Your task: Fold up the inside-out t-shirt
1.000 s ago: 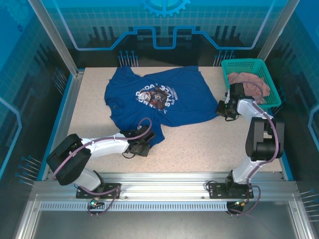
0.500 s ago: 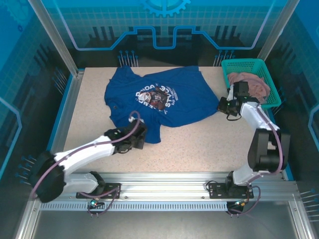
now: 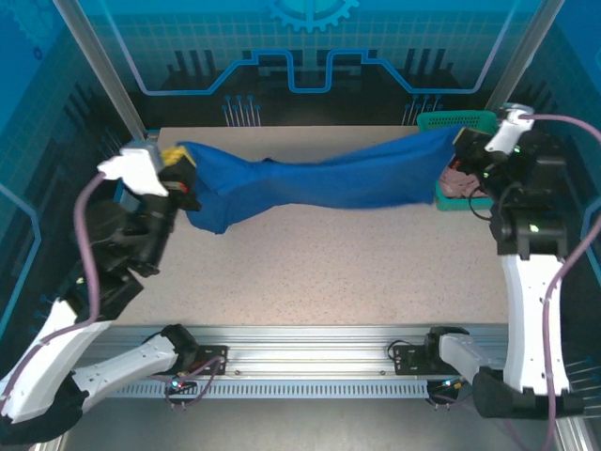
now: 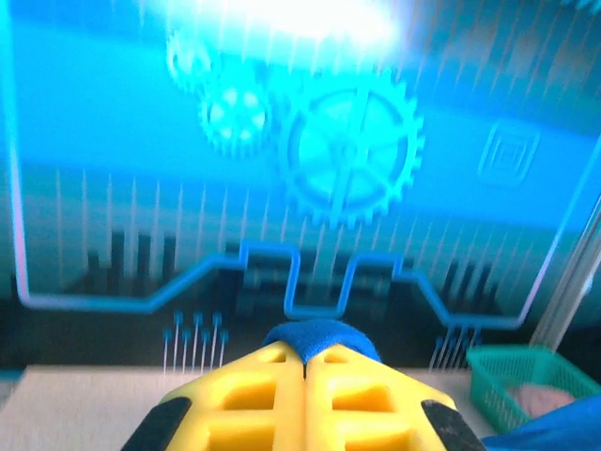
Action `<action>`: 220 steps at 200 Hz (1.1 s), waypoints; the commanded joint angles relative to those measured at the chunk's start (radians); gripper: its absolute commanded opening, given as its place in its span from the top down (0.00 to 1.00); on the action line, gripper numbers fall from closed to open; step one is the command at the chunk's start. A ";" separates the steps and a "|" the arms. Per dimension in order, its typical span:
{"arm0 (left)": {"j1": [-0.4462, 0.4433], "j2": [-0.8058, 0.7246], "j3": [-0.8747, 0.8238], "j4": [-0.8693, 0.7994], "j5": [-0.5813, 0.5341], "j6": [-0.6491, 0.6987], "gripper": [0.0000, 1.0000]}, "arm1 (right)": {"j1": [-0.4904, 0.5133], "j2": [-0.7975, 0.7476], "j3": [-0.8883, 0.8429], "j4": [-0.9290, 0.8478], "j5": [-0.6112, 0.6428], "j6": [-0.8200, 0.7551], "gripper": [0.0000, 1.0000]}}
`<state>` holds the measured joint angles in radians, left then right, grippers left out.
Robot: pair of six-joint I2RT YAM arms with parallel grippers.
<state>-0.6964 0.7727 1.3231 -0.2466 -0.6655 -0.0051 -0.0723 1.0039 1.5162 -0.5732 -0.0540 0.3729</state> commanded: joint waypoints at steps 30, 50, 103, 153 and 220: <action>0.003 0.039 0.351 -0.029 0.116 0.164 1.00 | 0.009 -0.135 0.211 -0.150 0.063 -0.046 0.97; 0.004 0.085 0.455 -0.046 0.160 0.199 1.00 | 0.009 -0.169 0.264 -0.161 0.056 -0.043 0.97; 0.007 0.318 0.656 0.017 0.001 0.430 1.00 | 0.008 -0.135 0.325 -0.149 0.029 -0.039 0.98; 0.488 0.632 0.716 -0.172 0.262 0.077 1.00 | 0.044 0.080 0.144 0.013 0.032 -0.040 0.98; 0.619 1.528 1.083 -0.143 0.445 -0.062 0.67 | 0.106 1.081 0.428 0.228 0.224 -0.097 0.71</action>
<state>-0.1047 1.9820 2.1273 -0.3168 -0.3244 0.0280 0.0280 1.7294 1.7149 -0.3687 0.1017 0.2962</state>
